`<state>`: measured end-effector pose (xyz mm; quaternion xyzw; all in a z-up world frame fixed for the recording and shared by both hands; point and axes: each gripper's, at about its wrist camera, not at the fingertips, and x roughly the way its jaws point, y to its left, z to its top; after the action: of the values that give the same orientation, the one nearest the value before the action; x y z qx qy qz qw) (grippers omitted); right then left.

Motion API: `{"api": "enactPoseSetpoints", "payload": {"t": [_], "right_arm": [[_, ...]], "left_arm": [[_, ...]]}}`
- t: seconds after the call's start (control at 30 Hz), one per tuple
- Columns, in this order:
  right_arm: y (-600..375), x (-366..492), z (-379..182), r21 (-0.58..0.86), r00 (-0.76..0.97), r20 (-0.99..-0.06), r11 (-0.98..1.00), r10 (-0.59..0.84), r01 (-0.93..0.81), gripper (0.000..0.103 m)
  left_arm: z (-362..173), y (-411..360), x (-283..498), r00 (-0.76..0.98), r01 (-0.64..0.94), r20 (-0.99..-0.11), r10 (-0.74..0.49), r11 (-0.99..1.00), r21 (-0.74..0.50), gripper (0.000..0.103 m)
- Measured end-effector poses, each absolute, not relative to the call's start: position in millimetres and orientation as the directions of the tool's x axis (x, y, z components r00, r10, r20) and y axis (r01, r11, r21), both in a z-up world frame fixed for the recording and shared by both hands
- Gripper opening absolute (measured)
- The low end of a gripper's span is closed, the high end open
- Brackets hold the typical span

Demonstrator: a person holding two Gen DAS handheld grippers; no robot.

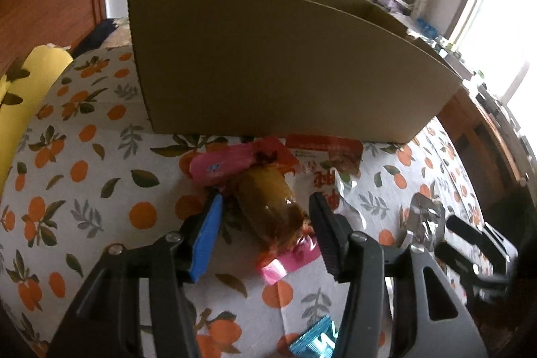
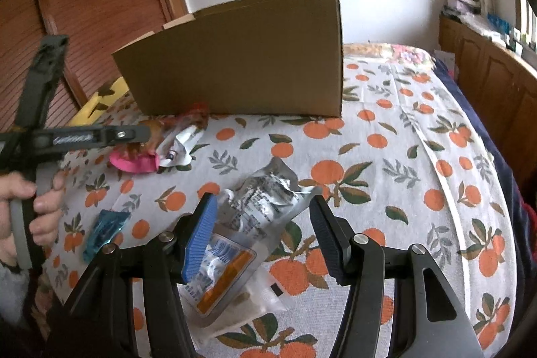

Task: Organize snacks
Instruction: 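Grasp the pink-labelled sausage pack with the left tool and lift it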

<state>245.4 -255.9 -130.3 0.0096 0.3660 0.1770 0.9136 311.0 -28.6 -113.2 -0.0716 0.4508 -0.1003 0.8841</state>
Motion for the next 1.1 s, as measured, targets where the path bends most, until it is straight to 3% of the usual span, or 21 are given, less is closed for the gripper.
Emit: {"api": "enactPoseSetpoints", "payload": {"t": [0.47,0.6,0.77,1.1], "right_arm": [[-243,244,-134,0.136,0.629,-0.675,0.902,0.387,-0.409,0.059],[-243,244,-135,0.149,0.618,-0.676,0.896,0.401,-0.417,0.059],[-244,245,-136,0.159,0.615,-0.676,0.895,0.406,-0.417,0.059],[-247,246,-135,0.169,0.621,-0.674,0.902,0.401,-0.398,0.059]], "left_arm": [[-125,-58,325,0.551,0.107,-0.826,-0.120,0.992,-0.073,0.055],[-129,-57,321,0.572,0.104,-0.810,-0.130,0.991,-0.085,0.052],[-128,-54,312,0.596,0.126,-0.790,-0.144,0.988,-0.085,0.037],[-119,-44,277,0.603,0.180,-0.768,-0.217,0.975,-0.134,0.037]]}}
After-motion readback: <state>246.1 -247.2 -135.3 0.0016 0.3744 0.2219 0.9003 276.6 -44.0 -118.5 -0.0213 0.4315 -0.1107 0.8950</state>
